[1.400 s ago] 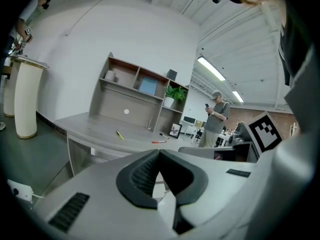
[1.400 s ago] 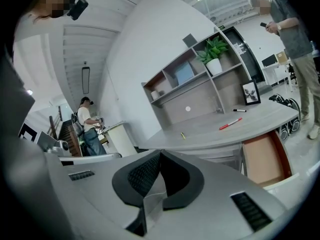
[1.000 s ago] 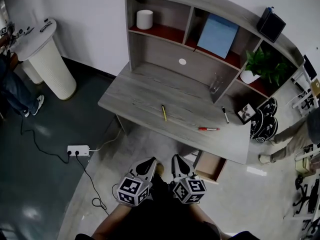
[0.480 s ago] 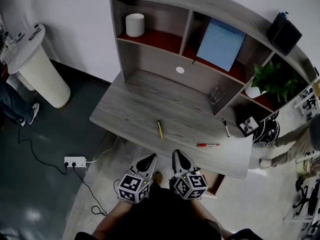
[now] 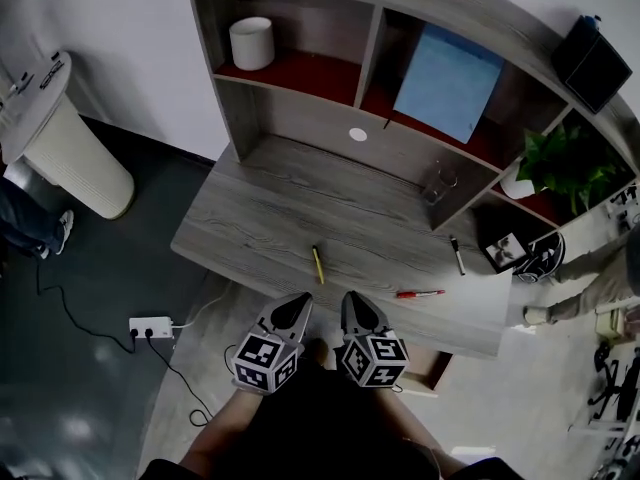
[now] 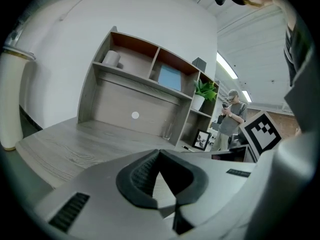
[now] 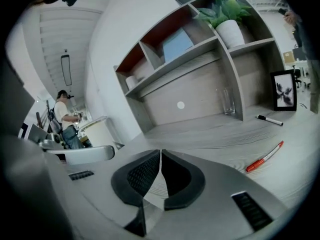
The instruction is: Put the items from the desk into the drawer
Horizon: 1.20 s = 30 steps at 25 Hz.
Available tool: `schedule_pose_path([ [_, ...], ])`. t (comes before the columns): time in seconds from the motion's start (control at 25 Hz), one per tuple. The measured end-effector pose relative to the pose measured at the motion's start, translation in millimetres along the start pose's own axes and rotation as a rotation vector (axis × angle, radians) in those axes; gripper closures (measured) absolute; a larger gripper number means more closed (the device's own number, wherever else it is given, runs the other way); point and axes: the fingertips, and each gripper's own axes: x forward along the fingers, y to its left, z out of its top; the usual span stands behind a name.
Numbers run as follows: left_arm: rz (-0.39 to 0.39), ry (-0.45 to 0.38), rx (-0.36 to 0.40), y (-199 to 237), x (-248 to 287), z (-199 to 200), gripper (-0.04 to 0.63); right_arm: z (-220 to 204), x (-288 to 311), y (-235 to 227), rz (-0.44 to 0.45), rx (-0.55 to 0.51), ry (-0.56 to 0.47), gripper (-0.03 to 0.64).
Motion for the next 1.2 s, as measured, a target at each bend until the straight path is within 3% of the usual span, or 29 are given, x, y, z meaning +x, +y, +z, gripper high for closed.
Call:
schedule_pose_path([
  [0.32, -0.032, 0.047, -0.008, 23.1, 17.4, 7.0, 0.595, -3.9, 29.3, 11.5, 0.001, -0.008, 0.083, 0.515],
  [1.2, -0.192, 0.282, 0.083, 96.4, 81.2, -23.4, 0.595, -55.9, 131.3, -5.9, -0.195, -0.211, 0.422, 0.497],
])
